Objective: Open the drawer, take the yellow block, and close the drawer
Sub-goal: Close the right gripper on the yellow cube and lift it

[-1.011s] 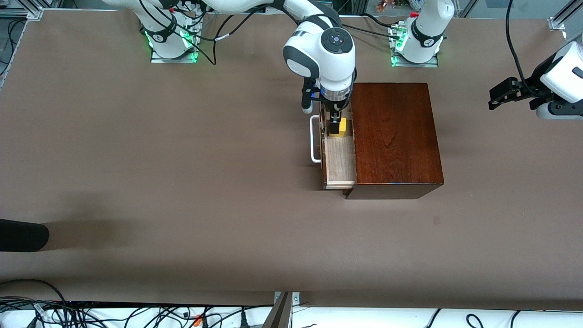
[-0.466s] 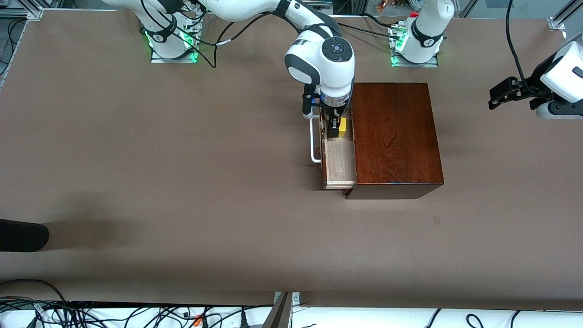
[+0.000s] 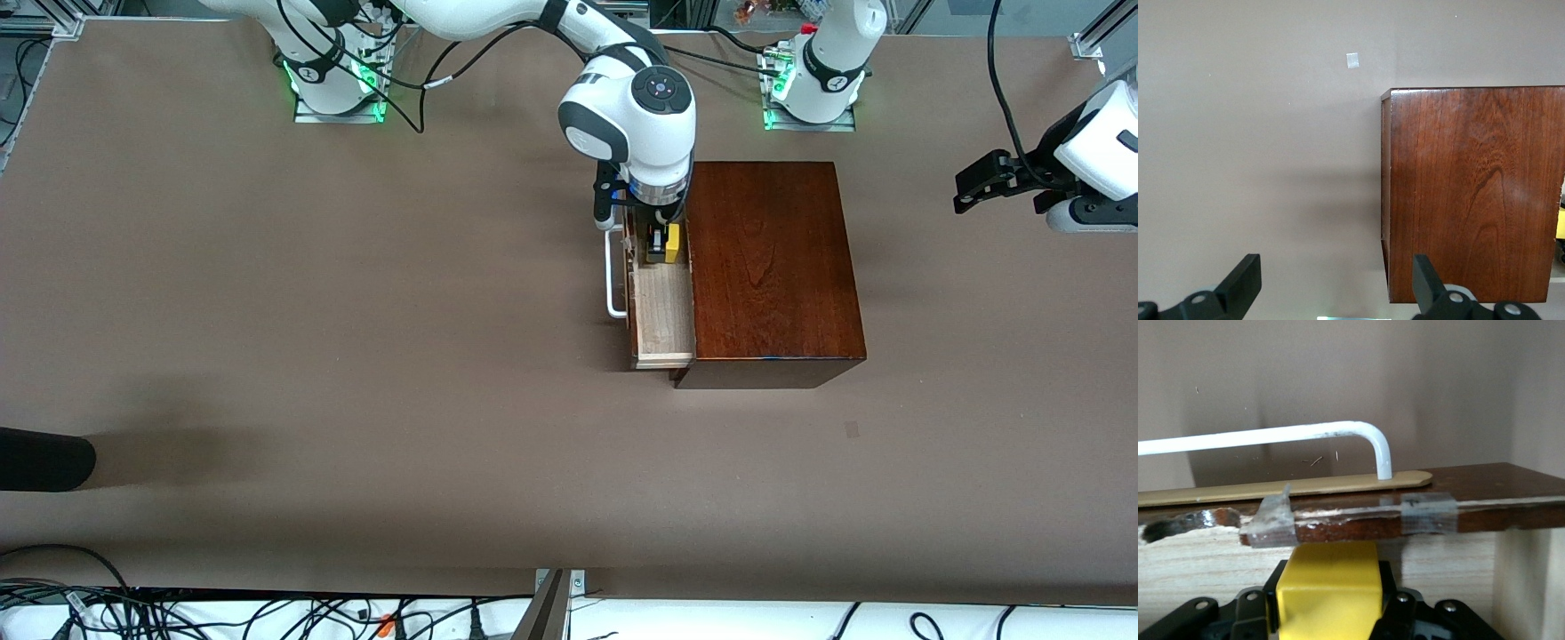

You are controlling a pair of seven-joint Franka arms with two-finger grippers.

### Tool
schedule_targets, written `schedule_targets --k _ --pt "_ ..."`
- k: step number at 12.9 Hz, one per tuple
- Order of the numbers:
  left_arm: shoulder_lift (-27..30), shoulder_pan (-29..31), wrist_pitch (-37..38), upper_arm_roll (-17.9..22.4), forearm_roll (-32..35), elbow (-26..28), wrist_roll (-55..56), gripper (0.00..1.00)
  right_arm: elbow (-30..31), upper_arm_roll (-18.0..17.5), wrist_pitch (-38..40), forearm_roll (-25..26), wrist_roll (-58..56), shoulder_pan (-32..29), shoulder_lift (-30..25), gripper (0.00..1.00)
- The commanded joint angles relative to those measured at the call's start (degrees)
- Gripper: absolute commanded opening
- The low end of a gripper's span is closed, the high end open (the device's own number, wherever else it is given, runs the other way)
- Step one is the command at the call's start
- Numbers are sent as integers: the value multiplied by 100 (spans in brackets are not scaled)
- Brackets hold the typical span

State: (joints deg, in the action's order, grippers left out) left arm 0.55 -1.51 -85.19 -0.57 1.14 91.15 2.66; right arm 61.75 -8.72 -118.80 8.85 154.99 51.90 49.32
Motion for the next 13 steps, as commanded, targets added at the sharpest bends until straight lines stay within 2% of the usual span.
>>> schedule_targets --k 1,6,9,11,13 --pt "-29 2 135 -13 97 -150 -82 100 -145 -7 488 -67 181 39 -317 0" --pt "-29 2 143 -13 79 -150 -47 100 -154 2 1322 -323 -204 -232 -1073 0" --pt "-38 -24 231 -22 44 -176 -73 100 -41 63 2095 -550 -1755 -645 -1591 0" --pt "-116 -121 563 -144 18 -194 -90 100 100 72 2465 -735 -2680 -1145 -1872 0" --pt "-291 -374 855 -162 0 -308 -91 100 616 72 2607 -824 -4049 -1646 -2319 0"
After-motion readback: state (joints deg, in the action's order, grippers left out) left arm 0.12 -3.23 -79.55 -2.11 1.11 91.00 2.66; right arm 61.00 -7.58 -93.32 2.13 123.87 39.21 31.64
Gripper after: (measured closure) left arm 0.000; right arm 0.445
